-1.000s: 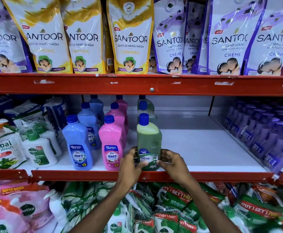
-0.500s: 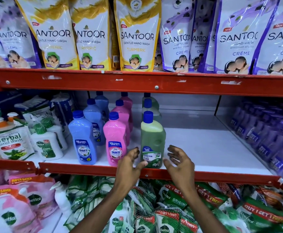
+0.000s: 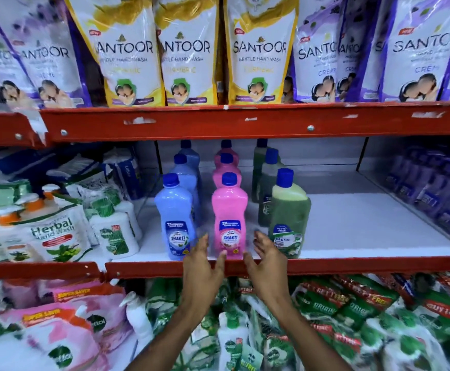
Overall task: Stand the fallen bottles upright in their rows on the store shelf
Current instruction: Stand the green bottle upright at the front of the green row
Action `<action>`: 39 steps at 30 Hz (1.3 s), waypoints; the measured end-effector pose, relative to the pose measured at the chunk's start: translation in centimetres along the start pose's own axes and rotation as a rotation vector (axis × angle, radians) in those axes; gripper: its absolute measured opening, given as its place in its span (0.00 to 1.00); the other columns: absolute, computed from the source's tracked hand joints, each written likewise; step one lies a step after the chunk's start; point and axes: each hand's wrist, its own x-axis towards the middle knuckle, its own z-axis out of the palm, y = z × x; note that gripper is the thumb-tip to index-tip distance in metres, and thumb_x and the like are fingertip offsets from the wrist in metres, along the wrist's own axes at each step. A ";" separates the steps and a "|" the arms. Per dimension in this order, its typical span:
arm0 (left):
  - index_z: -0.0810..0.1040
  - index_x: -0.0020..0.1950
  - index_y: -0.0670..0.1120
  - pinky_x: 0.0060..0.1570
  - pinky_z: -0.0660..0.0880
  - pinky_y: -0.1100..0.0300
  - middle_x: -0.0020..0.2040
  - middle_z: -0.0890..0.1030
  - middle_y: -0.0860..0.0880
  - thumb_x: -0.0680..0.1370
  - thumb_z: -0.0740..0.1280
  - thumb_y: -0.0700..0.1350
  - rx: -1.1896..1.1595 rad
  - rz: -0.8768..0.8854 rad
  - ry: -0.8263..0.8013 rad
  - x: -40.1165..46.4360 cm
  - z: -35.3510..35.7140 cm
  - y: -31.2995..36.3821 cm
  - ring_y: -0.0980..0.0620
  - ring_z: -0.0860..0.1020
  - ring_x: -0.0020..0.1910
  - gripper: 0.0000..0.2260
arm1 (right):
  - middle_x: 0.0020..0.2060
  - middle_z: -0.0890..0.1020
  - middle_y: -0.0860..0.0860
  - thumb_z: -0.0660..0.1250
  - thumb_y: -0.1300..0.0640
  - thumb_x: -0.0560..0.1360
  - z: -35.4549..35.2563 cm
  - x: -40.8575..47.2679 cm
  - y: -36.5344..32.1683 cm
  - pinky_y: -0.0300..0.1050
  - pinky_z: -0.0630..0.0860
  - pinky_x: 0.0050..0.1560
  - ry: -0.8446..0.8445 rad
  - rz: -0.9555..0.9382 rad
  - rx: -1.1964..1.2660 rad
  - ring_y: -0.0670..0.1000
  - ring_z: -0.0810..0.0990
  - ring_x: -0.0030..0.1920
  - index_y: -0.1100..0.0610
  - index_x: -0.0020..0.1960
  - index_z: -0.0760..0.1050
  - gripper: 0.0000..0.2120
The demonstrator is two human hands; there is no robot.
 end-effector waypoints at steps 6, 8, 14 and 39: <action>0.74 0.62 0.49 0.48 0.81 0.52 0.51 0.86 0.49 0.73 0.71 0.52 0.014 -0.015 -0.096 1.8 0.9 -0.6 0.50 0.85 0.47 0.19 | 0.49 0.87 0.45 0.71 0.60 0.71 0.5 1.3 0.0 0.47 0.82 0.55 -0.086 0.022 -0.142 0.41 0.85 0.48 0.51 0.59 0.80 0.17; 0.75 0.61 0.50 0.47 0.82 0.52 0.49 0.87 0.50 0.73 0.73 0.52 -0.003 -0.028 -0.089 1.7 0.8 -0.6 0.52 0.85 0.45 0.19 | 0.50 0.87 0.44 0.72 0.58 0.71 0.5 1.3 0.2 0.44 0.81 0.56 -0.075 0.010 -0.170 0.39 0.84 0.48 0.50 0.59 0.80 0.17; 0.77 0.61 0.48 0.50 0.83 0.56 0.50 0.87 0.52 0.72 0.74 0.51 -0.057 -0.045 -0.095 1.5 0.4 -0.1 0.58 0.84 0.45 0.19 | 0.52 0.86 0.45 0.73 0.58 0.72 0.5 1.2 0.1 0.41 0.79 0.59 -0.063 0.014 -0.167 0.39 0.83 0.50 0.50 0.60 0.81 0.17; 0.80 0.60 0.48 0.50 0.82 0.56 0.50 0.87 0.50 0.72 0.74 0.43 -0.122 -0.115 0.037 3.0 -7.7 -6.5 0.55 0.85 0.45 0.16 | 0.48 0.87 0.45 0.68 0.60 0.73 10.4 -0.9 -5.3 0.46 0.83 0.53 -0.090 -0.012 -0.088 0.41 0.85 0.45 0.52 0.58 0.80 0.14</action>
